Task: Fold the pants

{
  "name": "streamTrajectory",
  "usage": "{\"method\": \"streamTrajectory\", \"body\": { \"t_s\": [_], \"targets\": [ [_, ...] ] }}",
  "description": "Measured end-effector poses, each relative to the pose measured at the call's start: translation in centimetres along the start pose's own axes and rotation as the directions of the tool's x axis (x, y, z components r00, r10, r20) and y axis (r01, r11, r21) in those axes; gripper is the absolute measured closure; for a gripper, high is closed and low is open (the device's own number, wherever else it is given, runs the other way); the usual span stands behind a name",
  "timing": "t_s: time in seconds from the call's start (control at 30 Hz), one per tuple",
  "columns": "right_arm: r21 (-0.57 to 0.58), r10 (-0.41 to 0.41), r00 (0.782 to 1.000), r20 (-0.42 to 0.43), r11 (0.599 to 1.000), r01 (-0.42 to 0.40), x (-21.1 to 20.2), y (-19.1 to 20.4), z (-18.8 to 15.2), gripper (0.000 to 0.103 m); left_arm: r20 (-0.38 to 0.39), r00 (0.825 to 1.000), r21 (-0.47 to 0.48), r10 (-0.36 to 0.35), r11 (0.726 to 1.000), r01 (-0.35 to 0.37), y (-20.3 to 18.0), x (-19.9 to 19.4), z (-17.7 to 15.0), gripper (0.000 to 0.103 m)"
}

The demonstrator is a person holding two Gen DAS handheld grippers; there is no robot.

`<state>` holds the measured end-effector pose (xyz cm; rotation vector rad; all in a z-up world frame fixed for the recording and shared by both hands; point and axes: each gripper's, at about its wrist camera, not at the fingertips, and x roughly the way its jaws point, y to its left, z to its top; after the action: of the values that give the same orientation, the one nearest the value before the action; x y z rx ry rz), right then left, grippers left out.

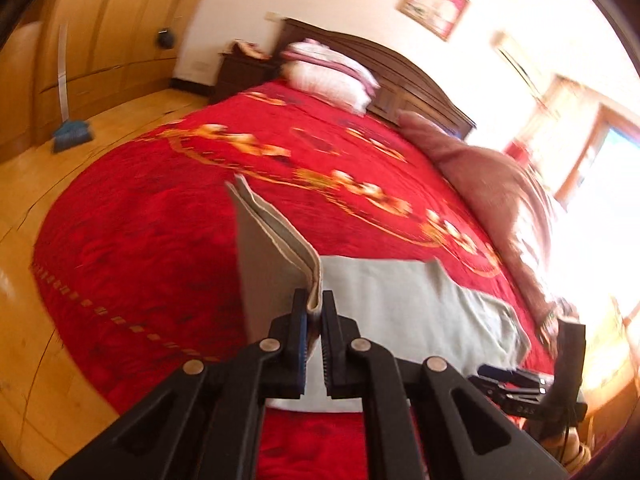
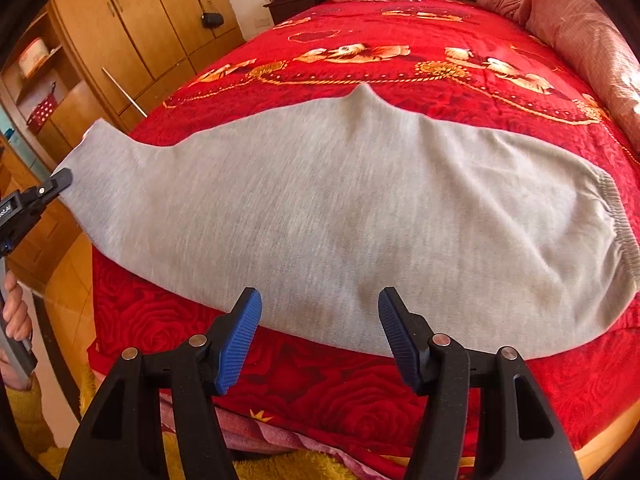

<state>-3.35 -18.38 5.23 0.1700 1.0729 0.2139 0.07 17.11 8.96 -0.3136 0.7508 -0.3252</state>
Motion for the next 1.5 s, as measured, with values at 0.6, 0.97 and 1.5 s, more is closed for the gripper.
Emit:
{"method": "streamTrajectory", "body": {
  "t_s": [0.6, 0.97, 1.5],
  "targets": [
    [0.059, -0.009, 1.0, -0.022, 0.998, 0.01, 0.6, -3.2, -0.8, 0.04, -0.289, 0.956, 0.189, 0.048, 0.982, 0.008, -9.0, 11.5, -6.0, 0.097],
    [0.067, -0.008, 0.998, -0.055, 0.998, 0.012, 1.5, -3.5, -1.0, 0.04, -0.304, 0.952, 0.206, 0.038, 0.978, 0.026, -9.1, 9.1, -6.5, 0.074],
    [0.035, 0.084, 0.995, -0.058, 0.996, -0.082, 1.3, 0.4, 2.1, 0.04, -0.209, 0.95, 0.148, 0.231, 0.968, -0.202, -3.4, 5.6, -4.3, 0.053]
  ]
}}
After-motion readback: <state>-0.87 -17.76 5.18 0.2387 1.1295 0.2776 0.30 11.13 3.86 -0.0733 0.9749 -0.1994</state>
